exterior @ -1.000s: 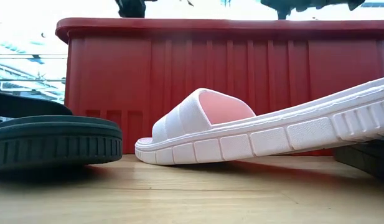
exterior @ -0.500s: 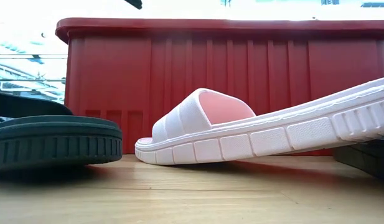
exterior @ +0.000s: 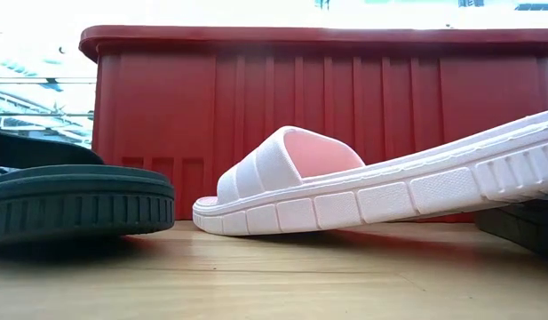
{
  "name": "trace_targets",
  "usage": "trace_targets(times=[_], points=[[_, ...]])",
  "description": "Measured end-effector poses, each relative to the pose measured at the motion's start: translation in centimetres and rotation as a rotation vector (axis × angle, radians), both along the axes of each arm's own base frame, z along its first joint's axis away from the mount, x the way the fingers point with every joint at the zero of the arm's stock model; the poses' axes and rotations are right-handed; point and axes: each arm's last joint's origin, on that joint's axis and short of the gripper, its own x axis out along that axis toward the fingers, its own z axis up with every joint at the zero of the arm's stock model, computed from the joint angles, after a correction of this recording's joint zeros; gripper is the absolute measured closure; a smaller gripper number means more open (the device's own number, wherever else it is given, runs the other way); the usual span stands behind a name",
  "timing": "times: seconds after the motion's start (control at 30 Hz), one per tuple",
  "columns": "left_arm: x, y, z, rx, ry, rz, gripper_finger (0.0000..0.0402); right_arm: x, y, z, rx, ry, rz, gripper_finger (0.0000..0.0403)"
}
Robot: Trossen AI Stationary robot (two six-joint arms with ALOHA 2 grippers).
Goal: Pick and place slides into bin
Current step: Put the pink slipper into the red bin
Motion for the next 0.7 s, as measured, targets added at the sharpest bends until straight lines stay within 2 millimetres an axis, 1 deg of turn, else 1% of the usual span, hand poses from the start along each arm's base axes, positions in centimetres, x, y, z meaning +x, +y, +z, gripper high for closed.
trace_targets(times=[0.23,0.37,0.47,0.63,0.7], points=[[-0.9,-0.7,0.5,-0.004,-0.026,-0.016,0.0309,1.5,3.6,-3.1,-0.018,0.095,-0.047,0.0403],[-1.1,-1.1,0.5,-0.007,-0.029,-0.035,0.0309,2.8,5.3,-4.8,-0.049,0.097,-0.063,0.0403],[-1.1,-1.6,0.5,-0.007,-0.028,-0.057,0.0309,3.7,6.0,-5.9,-0.089,0.076,-0.118,0.0403],[-1.3,-2.2,0.5,-0.028,-0.033,-0.069,0.0309,4.5,6.5,-7.3,-0.166,0.070,-0.190,0.0403],[-1.3,-2.4,0.5,-0.041,-0.037,-0.065,0.0309,4.7,6.6,-7.8,-0.184,0.079,-0.192,0.0403]])
